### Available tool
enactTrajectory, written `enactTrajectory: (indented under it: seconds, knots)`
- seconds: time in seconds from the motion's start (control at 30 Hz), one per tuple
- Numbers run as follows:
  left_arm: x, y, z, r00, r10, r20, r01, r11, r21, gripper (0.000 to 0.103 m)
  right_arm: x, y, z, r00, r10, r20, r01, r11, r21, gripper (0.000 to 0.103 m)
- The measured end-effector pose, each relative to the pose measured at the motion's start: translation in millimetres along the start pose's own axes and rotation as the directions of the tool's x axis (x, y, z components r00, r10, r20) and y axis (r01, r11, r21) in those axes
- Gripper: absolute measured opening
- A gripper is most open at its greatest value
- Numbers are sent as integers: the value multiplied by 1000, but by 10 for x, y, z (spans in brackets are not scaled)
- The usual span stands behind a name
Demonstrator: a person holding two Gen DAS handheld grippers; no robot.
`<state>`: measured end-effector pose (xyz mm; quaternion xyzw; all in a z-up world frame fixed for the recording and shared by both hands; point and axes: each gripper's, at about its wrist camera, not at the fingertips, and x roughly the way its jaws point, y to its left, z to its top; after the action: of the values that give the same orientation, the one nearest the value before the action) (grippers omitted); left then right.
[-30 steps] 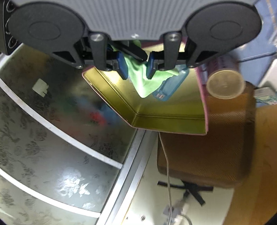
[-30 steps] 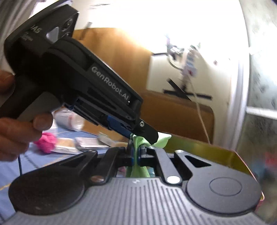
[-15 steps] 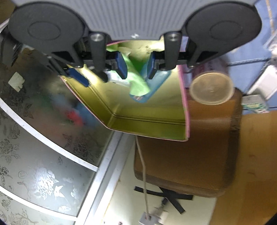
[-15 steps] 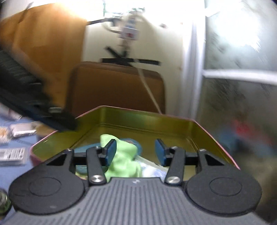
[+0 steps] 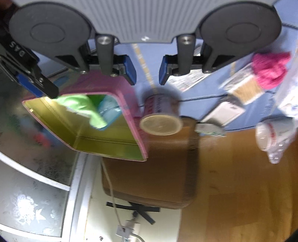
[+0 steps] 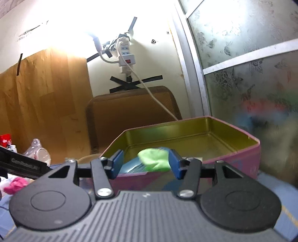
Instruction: Organize soft objects
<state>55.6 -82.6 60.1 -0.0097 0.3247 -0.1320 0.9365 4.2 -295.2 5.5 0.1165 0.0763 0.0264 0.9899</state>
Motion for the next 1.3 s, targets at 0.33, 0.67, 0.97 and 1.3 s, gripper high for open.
enactTrajectory:
  seconds: [0.33,0.67,0.97,1.3]
  knots:
    - [-192,161,-233,997,75,3,-75,997,23,32,-155,149,-54,999,-4,-37,6,998,66,56]
    - [-287,302,-348,994,107,12,-107,994,17,36,-211,314,-70,999,27,-45,-26,999,24,60]
    - [-335,445,-442,992,125,13,-125,992,-2,38,-233,411,-104,997,52,-62,-52,999,-3,61]
    - [-277,801,-608,983,180,-22,-181,982,-54,42,-139,612,-243,964,166,-207,-181,982,-57,65]
